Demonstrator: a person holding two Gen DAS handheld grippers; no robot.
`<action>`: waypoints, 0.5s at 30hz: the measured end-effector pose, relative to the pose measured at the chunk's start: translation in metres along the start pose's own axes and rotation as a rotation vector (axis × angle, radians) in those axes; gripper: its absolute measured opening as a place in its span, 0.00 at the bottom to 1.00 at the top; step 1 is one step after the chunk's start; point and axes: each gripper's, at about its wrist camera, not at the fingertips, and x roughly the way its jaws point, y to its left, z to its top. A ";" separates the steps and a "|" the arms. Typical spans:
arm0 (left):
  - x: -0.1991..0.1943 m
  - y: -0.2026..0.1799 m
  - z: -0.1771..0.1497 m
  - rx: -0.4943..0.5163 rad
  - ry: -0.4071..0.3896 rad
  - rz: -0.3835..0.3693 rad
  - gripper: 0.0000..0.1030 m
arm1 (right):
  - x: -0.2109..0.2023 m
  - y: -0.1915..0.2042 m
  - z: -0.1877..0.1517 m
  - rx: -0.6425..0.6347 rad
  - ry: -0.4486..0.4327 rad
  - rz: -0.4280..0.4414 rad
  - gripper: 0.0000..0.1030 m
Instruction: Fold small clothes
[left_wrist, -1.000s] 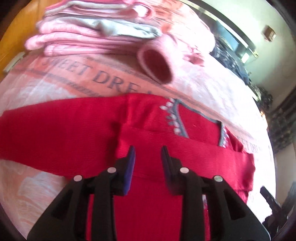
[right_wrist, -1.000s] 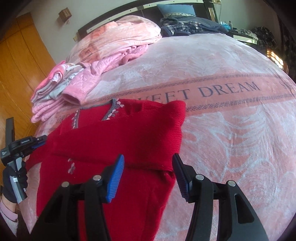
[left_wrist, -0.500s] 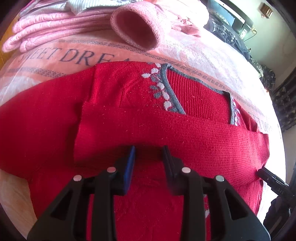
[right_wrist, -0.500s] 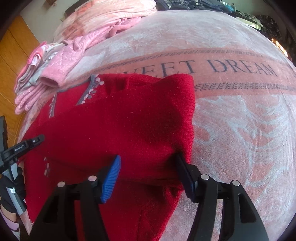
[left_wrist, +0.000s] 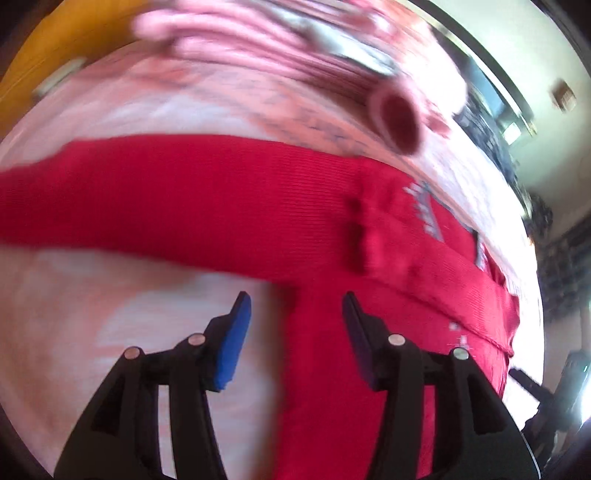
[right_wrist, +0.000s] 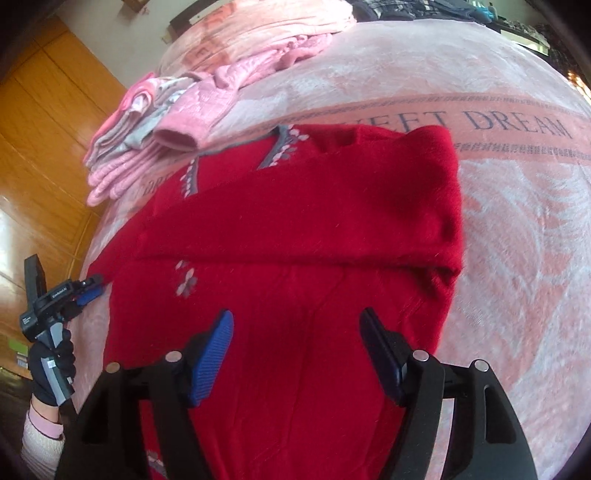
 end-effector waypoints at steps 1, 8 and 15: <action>-0.007 0.018 0.001 -0.041 -0.005 0.003 0.50 | 0.002 0.007 -0.007 -0.007 0.008 0.012 0.70; -0.064 0.191 0.007 -0.448 -0.138 -0.033 0.48 | 0.012 0.044 -0.042 -0.085 0.033 -0.007 0.70; -0.078 0.278 0.025 -0.664 -0.276 -0.064 0.47 | 0.025 0.056 -0.043 -0.088 0.047 -0.034 0.70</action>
